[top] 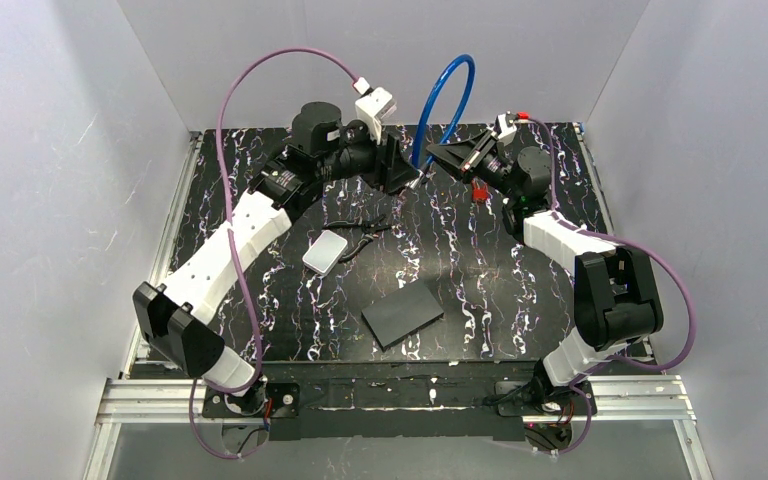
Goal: Lock with the key
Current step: Lock the lock.
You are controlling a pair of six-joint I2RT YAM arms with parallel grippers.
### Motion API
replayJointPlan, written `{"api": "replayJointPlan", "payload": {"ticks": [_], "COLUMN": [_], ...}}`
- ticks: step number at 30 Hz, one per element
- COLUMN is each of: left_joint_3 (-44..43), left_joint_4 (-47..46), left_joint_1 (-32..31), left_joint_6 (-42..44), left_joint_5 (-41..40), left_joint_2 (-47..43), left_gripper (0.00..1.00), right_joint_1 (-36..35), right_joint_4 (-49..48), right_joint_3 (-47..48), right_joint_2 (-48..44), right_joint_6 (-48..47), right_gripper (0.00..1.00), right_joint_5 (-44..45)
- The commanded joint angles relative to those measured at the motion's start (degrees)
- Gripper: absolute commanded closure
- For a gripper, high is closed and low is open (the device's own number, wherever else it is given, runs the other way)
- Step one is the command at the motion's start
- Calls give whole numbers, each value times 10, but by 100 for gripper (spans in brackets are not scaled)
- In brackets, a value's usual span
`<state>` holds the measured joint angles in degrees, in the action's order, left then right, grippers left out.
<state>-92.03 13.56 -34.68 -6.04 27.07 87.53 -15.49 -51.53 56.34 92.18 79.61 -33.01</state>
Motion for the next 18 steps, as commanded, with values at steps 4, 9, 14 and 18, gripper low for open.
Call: {"api": "replayJointPlan", "payload": {"ticks": [4, 9, 14, 18], "left_joint_3": [-37, -55, -85, -107], "left_joint_4": [-16, -18, -5, 9], "left_joint_1": [-5, -6, -7, -7], "left_joint_6": [-11, -14, -9, -2], "left_joint_5": [7, 18, 27, 32], "left_joint_2": [28, 35, 31, 26], "left_gripper": [55, 75, 100, 100], "right_joint_1": [-11, -13, -13, -13], "right_joint_4": [-29, -21, 16, 43], "right_joint_3": [-6, -12, -12, -14], "right_joint_2": [-41, -44, -41, -40], "right_joint_6": [-14, -23, -47, -64], "right_gripper": [99, 99, 99, 99], "right_joint_5": [-3, -5, -3, 3]}}
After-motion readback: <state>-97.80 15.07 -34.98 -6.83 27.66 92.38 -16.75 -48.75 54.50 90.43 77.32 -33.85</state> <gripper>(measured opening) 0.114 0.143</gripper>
